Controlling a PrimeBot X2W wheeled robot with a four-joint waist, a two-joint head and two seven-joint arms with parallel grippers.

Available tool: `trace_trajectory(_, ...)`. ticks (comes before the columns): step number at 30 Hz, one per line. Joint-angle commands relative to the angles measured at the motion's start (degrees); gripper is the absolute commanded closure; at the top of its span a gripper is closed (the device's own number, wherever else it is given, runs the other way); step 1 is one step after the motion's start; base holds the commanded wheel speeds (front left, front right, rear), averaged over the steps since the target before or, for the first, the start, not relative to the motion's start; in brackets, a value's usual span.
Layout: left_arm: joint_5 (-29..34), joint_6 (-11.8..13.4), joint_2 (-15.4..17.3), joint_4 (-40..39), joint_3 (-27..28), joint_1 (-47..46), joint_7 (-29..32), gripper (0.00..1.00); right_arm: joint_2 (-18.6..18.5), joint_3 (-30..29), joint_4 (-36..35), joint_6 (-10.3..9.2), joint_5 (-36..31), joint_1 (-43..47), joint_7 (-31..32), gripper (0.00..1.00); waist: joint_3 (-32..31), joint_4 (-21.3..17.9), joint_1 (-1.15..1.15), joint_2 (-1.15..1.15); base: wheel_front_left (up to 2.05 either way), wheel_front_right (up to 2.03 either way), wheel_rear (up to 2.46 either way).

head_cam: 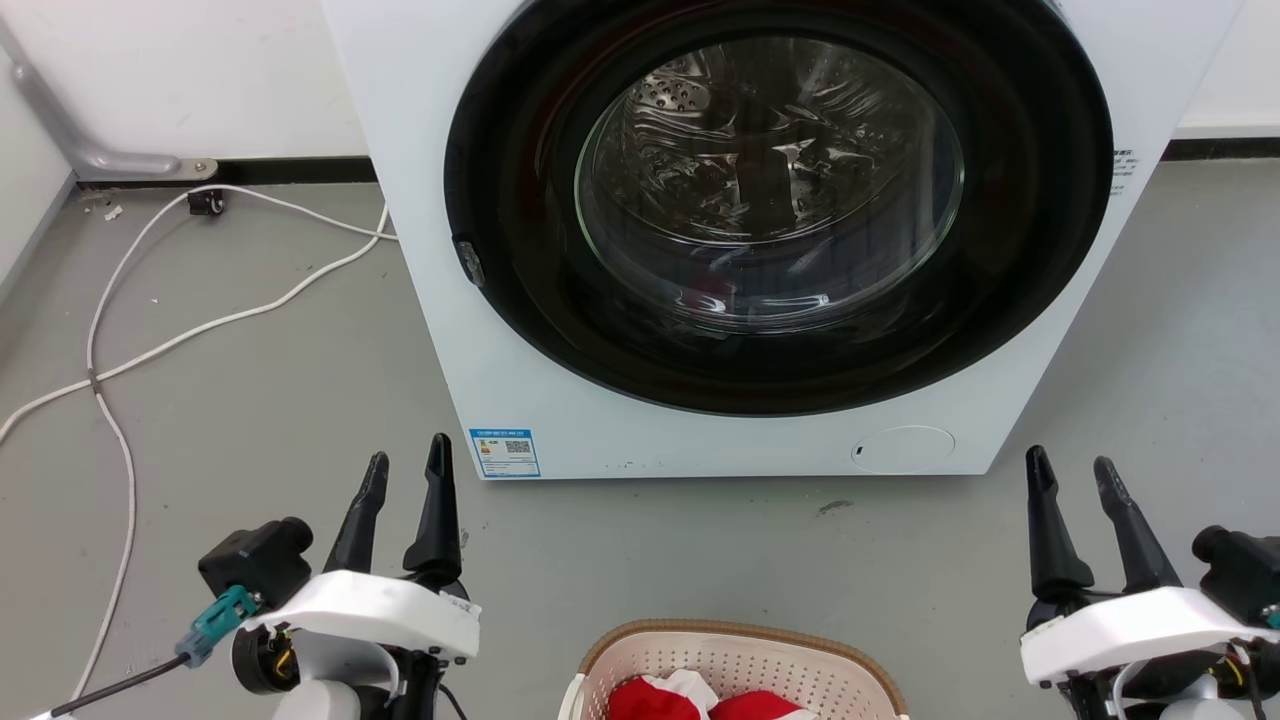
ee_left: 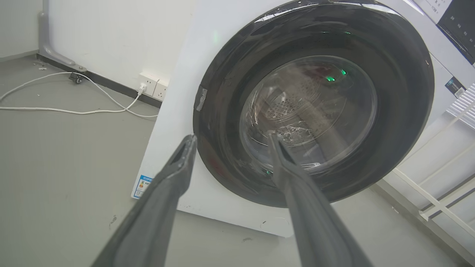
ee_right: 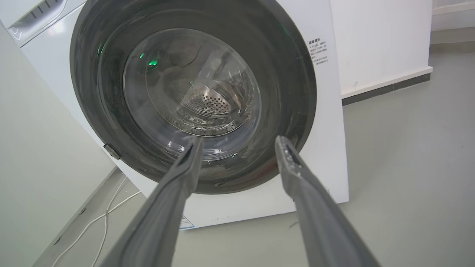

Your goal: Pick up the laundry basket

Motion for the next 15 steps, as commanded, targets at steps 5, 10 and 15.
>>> trace_trajectory(5,4.6,0.7,0.1,0.2,-0.5,-0.9,-1.2,0.0,0.1,0.5,-0.3,0.0,-4.9,0.1,-0.6,0.0,0.0,-0.1,-0.01,0.0,0.0,0.0,0.0)
trace_trajectory(10,8.0,1.2,0.0,0.8,-0.7,-0.9,-2.0,0.0,0.1,0.6,-0.2,0.0,-8.2,0.3,-0.7,0.0,0.1,-0.1,-0.01,0.0,0.0,0.0,0.0)
trace_trajectory(15,11.0,1.7,0.0,1.4,-0.8,-1.0,-2.6,0.0,0.2,0.6,0.1,0.0,-11.2,0.5,-0.6,0.0,0.1,-0.2,-0.01,0.0,0.0,0.0,0.0)
